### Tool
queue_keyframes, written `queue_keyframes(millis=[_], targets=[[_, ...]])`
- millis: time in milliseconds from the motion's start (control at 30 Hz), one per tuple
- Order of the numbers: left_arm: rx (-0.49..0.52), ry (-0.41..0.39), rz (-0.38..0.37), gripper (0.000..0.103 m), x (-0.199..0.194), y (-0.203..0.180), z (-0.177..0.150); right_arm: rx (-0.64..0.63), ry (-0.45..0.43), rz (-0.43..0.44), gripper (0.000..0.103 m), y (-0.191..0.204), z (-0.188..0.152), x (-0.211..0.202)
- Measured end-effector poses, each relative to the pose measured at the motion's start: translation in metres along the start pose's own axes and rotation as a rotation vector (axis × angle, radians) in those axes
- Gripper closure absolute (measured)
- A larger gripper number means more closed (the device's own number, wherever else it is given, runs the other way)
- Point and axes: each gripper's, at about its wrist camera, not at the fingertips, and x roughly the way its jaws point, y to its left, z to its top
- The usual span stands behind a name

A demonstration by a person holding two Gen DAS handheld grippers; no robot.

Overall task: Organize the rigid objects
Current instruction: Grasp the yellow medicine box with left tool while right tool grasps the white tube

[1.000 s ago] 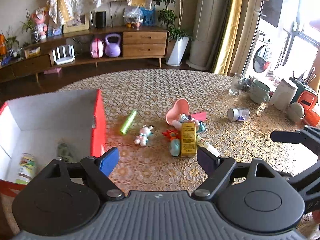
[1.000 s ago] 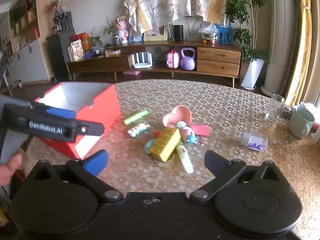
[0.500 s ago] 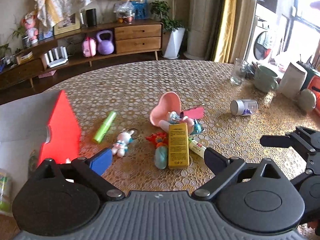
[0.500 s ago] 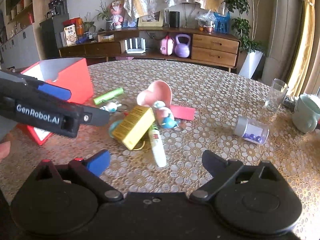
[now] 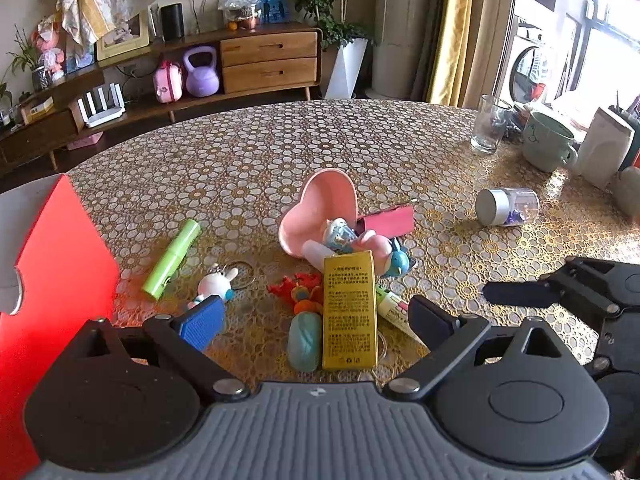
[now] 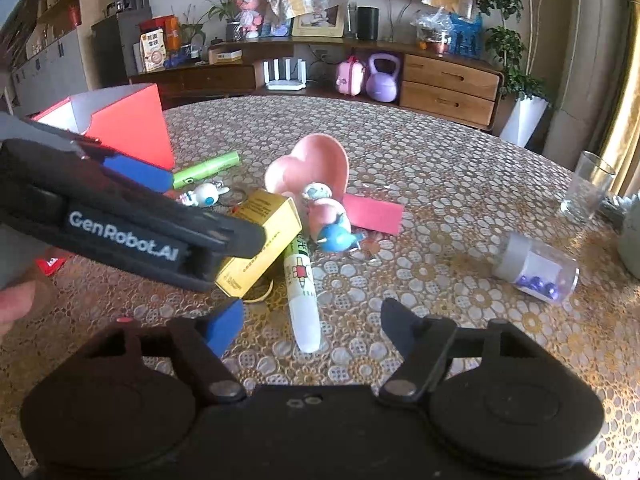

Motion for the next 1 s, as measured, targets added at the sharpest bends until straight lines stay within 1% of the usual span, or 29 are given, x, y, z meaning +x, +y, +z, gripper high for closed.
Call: queue_keyframes(millis=[67, 100, 133, 167, 200, 267, 300, 333, 367, 433, 500, 533, 633, 667, 800, 833, 867, 1000], targets=[[0.005, 0.001, -0.011, 0.005, 0.004, -0.001, 0.001, -0.006, -0.001, 0.004, 0.036, 0.000, 0.001, 0.004], [0.008, -0.004, -0.013, 0.005, 0.005, -0.001, 0.002, -0.010, 0.000, 0.004, 0.038, 0.000, 0.001, 0.006], [0.016, -0.009, -0.014, 0.007, 0.006, -0.003, 0.002, -0.012, 0.000, 0.004, 0.041, 0.000, 0.001, 0.007], [0.029, -0.011, -0.021, 0.014, 0.008, -0.004, 0.002, -0.012, 0.001, 0.005, 0.045, -0.001, 0.002, 0.009], [0.036, -0.010, -0.029, 0.018, 0.009, -0.005, 0.002, -0.011, 0.004, 0.006, 0.046, -0.001, 0.002, 0.011], [0.042, 0.002, -0.033, 0.031, 0.013, -0.007, 0.002, -0.009, 0.007, 0.004, 0.051, 0.000, 0.003, 0.014], [0.044, 0.005, -0.038, 0.034, 0.015, -0.007, 0.002, -0.008, 0.007, 0.002, 0.053, 0.000, 0.003, 0.015], [0.044, 0.006, -0.044, 0.041, 0.016, -0.007, 0.001, -0.007, 0.008, 0.001, 0.055, 0.001, 0.003, 0.016], [0.045, 0.006, -0.049, 0.044, 0.017, -0.008, 0.001, -0.005, 0.009, 0.001, 0.055, 0.001, 0.004, 0.018], [0.056, 0.006, -0.050, 0.047, 0.019, -0.010, 0.000, -0.004, 0.008, 0.002, 0.057, 0.001, 0.005, 0.020], [0.065, 0.005, -0.053, 0.051, 0.021, -0.012, -0.001, -0.010, 0.001, -0.003, 0.062, 0.002, 0.006, 0.022], [0.066, 0.007, -0.055, 0.055, 0.022, -0.012, -0.001, -0.009, -0.001, 0.000, 0.066, 0.002, 0.007, 0.023], [0.066, 0.011, -0.052, 0.057, 0.025, -0.012, -0.001, -0.004, -0.006, 0.001, 0.070, 0.002, 0.010, 0.026], [0.060, 0.010, -0.051, 0.060, 0.026, -0.011, -0.001, -0.006, -0.007, 0.002, 0.073, 0.002, 0.011, 0.027], [0.049, 0.007, -0.060, 0.064, 0.026, -0.008, 0.000, -0.014, -0.012, 0.001, 0.078, 0.006, 0.013, 0.030], [0.050, 0.005, -0.065, 0.070, 0.026, -0.008, 0.001, -0.021, -0.013, 0.000, 0.082, 0.008, 0.014, 0.030], [0.049, 0.006, -0.068, 0.071, 0.026, -0.009, 0.001, -0.025, -0.014, 0.001, 0.086, 0.009, 0.014, 0.031], [0.050, 0.003, -0.072, 0.072, 0.026, -0.009, 0.001, -0.047, -0.011, -0.014, 0.087, 0.015, 0.015, 0.032]])
